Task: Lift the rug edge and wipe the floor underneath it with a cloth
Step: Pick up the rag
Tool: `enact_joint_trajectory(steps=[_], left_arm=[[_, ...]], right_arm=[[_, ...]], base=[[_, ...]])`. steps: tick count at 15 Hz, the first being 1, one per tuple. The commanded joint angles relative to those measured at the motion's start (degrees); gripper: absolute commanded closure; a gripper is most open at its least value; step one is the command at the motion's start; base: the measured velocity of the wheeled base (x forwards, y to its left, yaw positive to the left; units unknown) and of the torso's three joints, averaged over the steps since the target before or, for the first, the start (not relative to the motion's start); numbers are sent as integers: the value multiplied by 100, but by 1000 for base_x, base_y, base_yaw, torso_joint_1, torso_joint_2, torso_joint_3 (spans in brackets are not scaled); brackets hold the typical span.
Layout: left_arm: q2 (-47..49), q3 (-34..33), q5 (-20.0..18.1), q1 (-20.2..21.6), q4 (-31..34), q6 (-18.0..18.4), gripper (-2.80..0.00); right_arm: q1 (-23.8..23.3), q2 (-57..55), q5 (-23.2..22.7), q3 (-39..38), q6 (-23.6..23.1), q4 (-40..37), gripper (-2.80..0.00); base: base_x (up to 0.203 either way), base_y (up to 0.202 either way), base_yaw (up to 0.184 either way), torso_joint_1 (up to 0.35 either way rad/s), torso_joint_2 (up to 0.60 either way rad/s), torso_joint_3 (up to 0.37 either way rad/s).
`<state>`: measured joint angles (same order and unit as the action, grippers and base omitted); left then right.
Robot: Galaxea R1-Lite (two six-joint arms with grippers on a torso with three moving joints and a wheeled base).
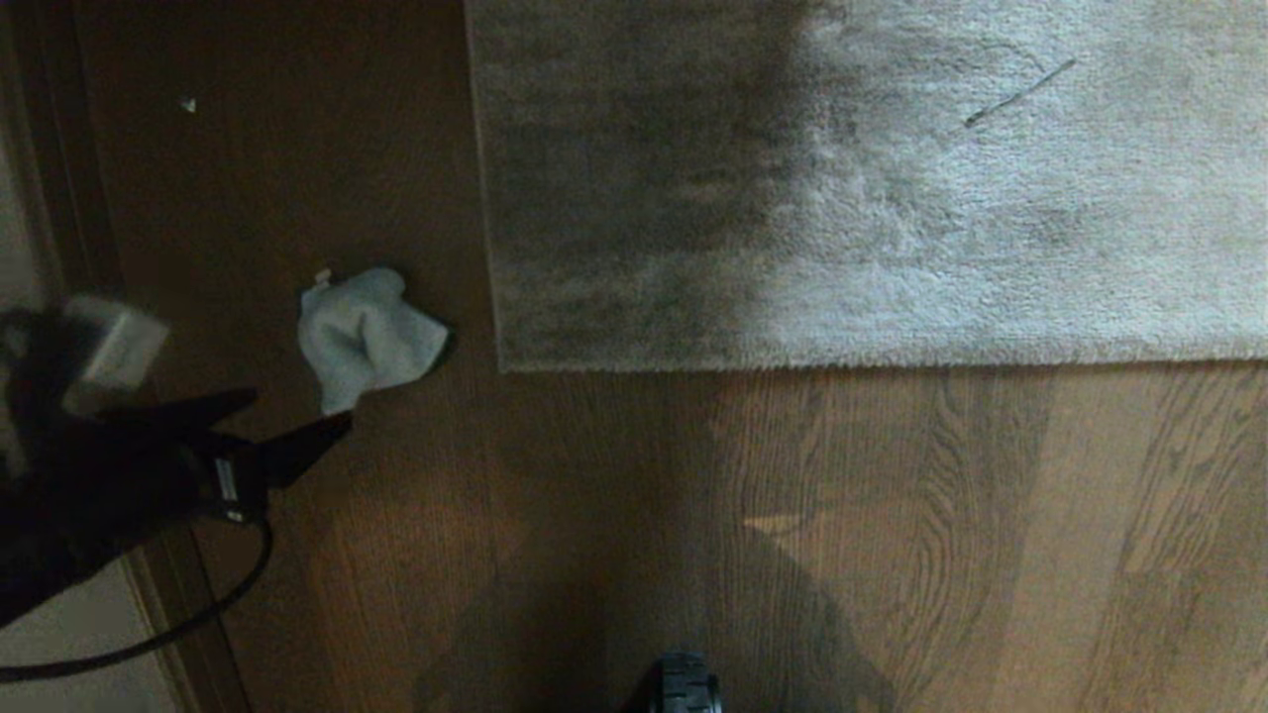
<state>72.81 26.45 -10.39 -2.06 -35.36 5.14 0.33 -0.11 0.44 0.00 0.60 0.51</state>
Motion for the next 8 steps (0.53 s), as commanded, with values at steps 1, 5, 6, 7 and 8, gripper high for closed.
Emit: enact_joint_trajectory(steps=[1, 5, 6, 7, 8], left_arm=[[281, 317, 44, 97, -38, 14, -280], [570, 423, 49, 214, -300, 32, -280], [691, 423, 47, 241, -584, 32, -280], [830, 425, 46, 257, -844, 23, -280], [975, 431, 52, 270, -1064, 13, -280]], right_arm=[[2, 2, 0, 0, 2, 2, 0], [2, 2, 0, 0, 2, 2, 0], [2, 2, 0, 0, 2, 2, 0], [2, 2, 0, 0, 2, 2, 0], [2, 2, 0, 0, 2, 2, 0]], base=[[0, 0, 0, 0, 0, 0], [0, 0, 0, 0, 0, 0], [0, 0, 0, 0, 0, 0], [0, 0, 0, 0, 0, 0], [0, 0, 0, 0, 0, 0]])
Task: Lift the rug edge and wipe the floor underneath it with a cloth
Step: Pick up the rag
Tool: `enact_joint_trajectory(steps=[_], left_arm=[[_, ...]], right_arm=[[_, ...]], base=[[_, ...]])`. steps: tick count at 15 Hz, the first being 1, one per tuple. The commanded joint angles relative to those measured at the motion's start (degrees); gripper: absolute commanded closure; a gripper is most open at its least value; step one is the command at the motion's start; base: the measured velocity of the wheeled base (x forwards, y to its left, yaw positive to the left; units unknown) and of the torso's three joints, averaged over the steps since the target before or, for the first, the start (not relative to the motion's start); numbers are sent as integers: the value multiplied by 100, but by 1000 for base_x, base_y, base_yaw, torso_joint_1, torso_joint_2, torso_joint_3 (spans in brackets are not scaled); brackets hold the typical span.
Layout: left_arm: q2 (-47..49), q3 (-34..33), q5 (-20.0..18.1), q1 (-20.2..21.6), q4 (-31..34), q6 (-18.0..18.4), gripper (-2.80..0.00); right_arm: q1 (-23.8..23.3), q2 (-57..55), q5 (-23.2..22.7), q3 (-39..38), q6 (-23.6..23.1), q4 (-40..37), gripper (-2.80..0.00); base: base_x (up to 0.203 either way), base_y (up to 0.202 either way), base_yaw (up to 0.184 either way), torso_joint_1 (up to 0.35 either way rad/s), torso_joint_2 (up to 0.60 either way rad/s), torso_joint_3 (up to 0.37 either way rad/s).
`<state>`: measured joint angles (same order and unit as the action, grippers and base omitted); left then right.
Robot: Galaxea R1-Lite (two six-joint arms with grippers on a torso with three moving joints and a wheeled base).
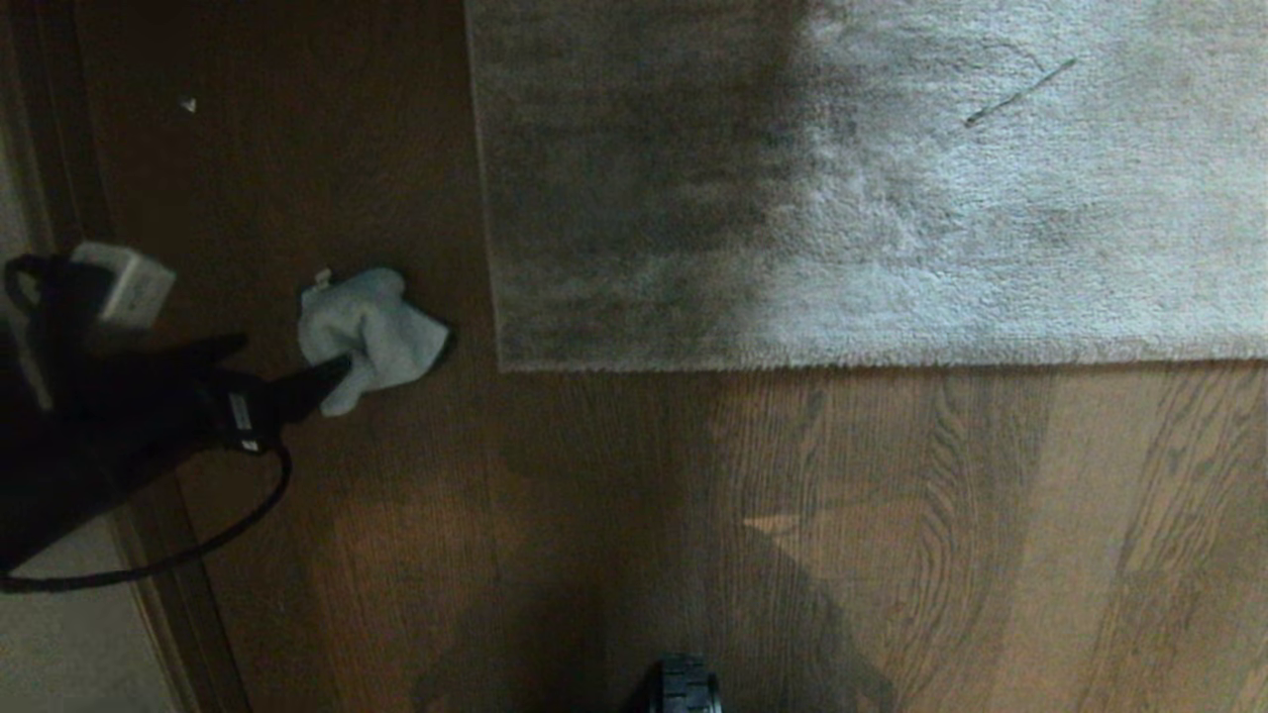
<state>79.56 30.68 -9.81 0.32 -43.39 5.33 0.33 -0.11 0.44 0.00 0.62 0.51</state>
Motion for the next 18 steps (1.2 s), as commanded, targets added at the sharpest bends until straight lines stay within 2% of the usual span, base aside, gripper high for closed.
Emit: enact_joint_trajectory(steps=[1, 5, 9, 15, 18], left_arm=[[420, 32, 0, 48, -429, -12, -280], [861, 196, -2, 75, -765, 11, -280], [1390, 211, 22, 81, -1528, -4, -280], [2052, 344, 135, 74, -2147, -5, -280], [2290, 548, 135, 65, -2252, -5, -280]], right_arm=[[2, 2, 0, 0, -1, 2, 0], [2, 2, 0, 0, -1, 2, 0], [2, 2, 0, 0, -1, 2, 0], [2, 2, 0, 0, -1, 2, 0], [2, 2, 0, 0, -1, 2, 0]], base=[[0, 0, 0, 0, 0, 0], [0, 0, 0, 0, 0, 0], [0, 0, 0, 0, 0, 0], [0, 0, 0, 0, 0, 0], [0, 0, 0, 0, 0, 0]])
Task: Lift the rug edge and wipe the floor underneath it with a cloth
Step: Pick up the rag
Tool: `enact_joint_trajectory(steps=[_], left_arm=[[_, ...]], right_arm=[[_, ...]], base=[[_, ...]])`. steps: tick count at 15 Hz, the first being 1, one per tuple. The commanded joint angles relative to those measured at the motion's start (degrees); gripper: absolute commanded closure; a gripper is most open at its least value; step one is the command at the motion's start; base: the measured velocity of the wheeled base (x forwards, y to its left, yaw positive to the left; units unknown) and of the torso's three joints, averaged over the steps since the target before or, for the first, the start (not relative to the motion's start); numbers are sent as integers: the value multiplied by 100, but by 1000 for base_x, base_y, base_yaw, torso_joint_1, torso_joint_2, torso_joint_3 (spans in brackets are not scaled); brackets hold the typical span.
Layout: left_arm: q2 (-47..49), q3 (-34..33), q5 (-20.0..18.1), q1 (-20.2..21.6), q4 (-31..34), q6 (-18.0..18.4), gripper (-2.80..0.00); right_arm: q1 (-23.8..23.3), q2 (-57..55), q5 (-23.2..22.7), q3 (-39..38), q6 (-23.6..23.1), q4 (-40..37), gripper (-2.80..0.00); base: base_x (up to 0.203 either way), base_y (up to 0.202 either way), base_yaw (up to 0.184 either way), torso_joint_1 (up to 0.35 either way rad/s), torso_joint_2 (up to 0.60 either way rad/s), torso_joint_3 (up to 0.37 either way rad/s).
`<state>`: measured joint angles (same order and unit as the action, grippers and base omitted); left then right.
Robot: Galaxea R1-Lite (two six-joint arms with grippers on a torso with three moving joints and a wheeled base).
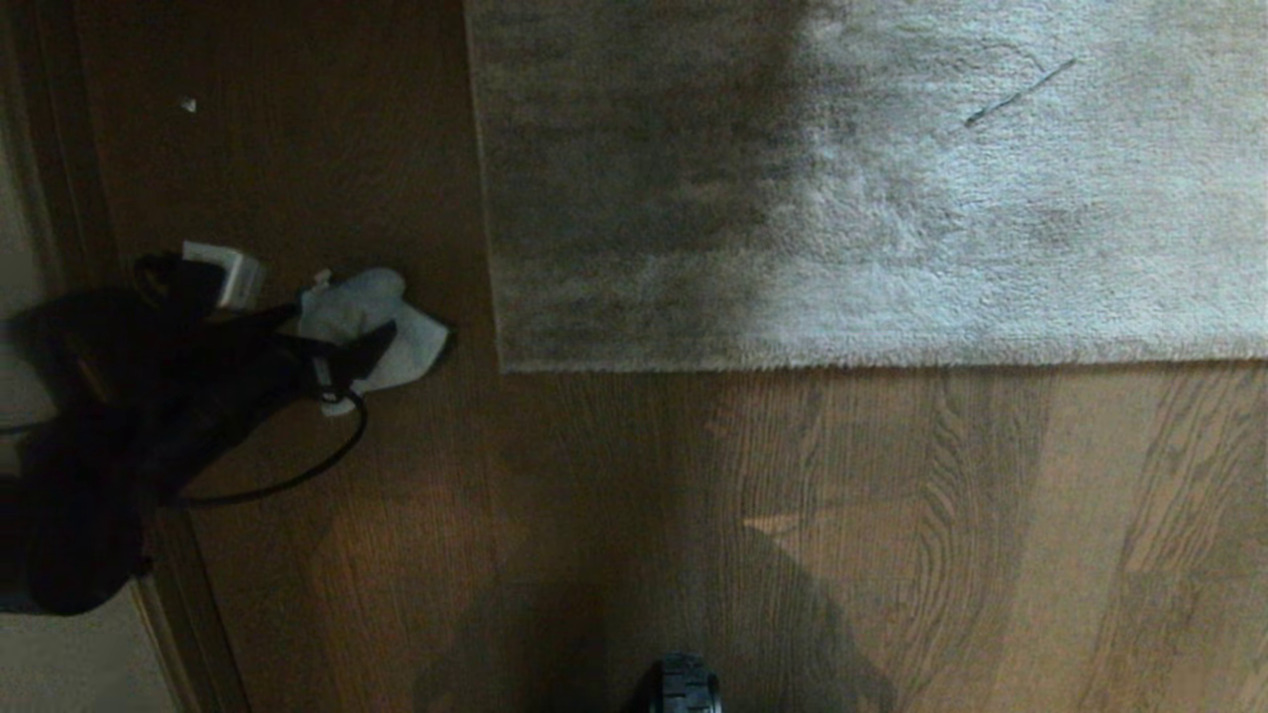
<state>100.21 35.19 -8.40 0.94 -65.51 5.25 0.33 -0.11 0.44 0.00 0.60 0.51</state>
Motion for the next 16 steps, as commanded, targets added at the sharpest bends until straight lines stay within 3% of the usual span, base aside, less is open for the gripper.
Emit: enact_joint_trajectory(steps=[1, 6, 10, 16], left_arm=[[285, 126, -6, 3, -46, 3, -280], [544, 179, -4, 3, -123, 28, -280], [863, 186, -4, -5, -636, 2, -280], [972, 232, -4, -13, -671, 17, -280]], right_arm=[[2, 2, 0, 0, 2, 2, 0], [2, 2, 0, 0, 2, 2, 0], [2, 2, 0, 0, 2, 2, 0], [2, 2, 0, 0, 2, 10, 0]], base=[[0, 0, 0, 0, 0, 0], [0, 0, 0, 0, 0, 0], [0, 0, 0, 0, 0, 0], [0, 0, 0, 0, 0, 0]])
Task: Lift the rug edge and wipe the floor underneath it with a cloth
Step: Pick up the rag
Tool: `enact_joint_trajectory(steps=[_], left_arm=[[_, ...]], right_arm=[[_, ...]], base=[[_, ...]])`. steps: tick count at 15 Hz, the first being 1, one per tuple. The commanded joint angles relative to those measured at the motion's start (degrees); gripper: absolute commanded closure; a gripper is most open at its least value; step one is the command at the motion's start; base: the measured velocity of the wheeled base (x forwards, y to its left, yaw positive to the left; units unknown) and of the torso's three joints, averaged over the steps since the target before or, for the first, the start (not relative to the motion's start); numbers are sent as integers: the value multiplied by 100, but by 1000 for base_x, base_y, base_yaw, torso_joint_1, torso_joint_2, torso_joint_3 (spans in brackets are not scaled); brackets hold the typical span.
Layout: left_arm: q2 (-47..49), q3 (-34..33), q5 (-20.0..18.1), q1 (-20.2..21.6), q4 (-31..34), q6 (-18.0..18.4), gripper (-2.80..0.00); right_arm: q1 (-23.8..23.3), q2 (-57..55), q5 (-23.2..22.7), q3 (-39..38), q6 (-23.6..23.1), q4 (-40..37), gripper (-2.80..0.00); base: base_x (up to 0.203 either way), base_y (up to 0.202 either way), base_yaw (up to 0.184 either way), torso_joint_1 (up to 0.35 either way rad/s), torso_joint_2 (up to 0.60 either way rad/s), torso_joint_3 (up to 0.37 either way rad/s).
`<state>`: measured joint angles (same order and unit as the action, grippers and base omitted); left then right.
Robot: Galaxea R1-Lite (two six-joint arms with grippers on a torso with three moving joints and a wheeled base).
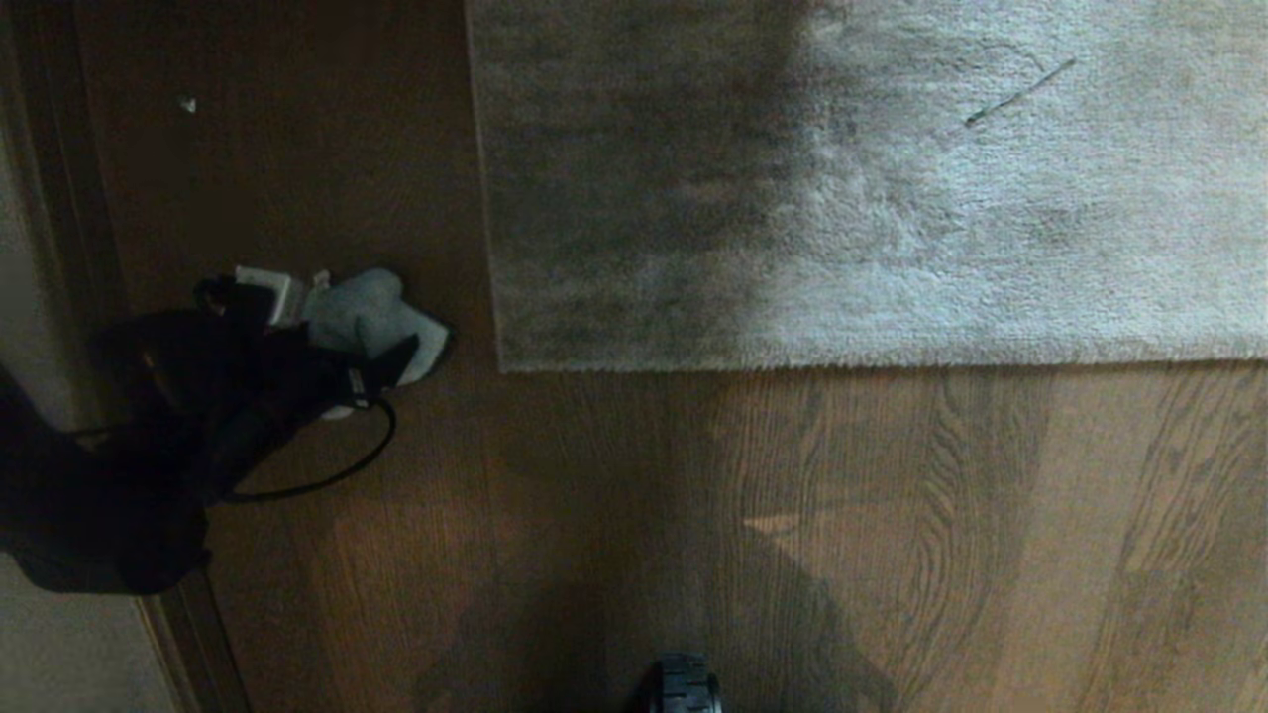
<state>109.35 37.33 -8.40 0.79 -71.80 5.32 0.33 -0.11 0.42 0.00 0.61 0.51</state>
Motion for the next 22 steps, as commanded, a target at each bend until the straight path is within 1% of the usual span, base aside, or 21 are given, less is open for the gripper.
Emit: enact_joint_trajectory(steps=[1, 3, 4, 6, 17, 22], left_arm=[[69, 37, -4, 9, -44, 13, -280], [78, 28, -4, 0, -44, 26, -280], [78, 16, -4, 9, -44, 35, 0], [78, 28, -4, 9, -44, 93, 0], [-318, -94, -4, 9, -44, 84, 0], [-876, -672, -5, 30, -44, 56, 0]], right_arm=[[2, 2, 2, 0, 0, 2, 0], [2, 2, 2, 0, 0, 2, 0], [2, 2, 2, 0, 0, 2, 0], [2, 2, 2, 0, 0, 2, 0], [2, 2, 2, 0, 0, 2, 0], [2, 2, 2, 0, 0, 2, 0]], base=[[0, 0, 0, 0, 0, 0], [0, 0, 0, 0, 0, 0], [0, 0, 0, 0, 0, 0], [0, 0, 0, 0, 0, 0], [0, 0, 0, 0, 0, 0], [0, 0, 0, 0, 0, 0]])
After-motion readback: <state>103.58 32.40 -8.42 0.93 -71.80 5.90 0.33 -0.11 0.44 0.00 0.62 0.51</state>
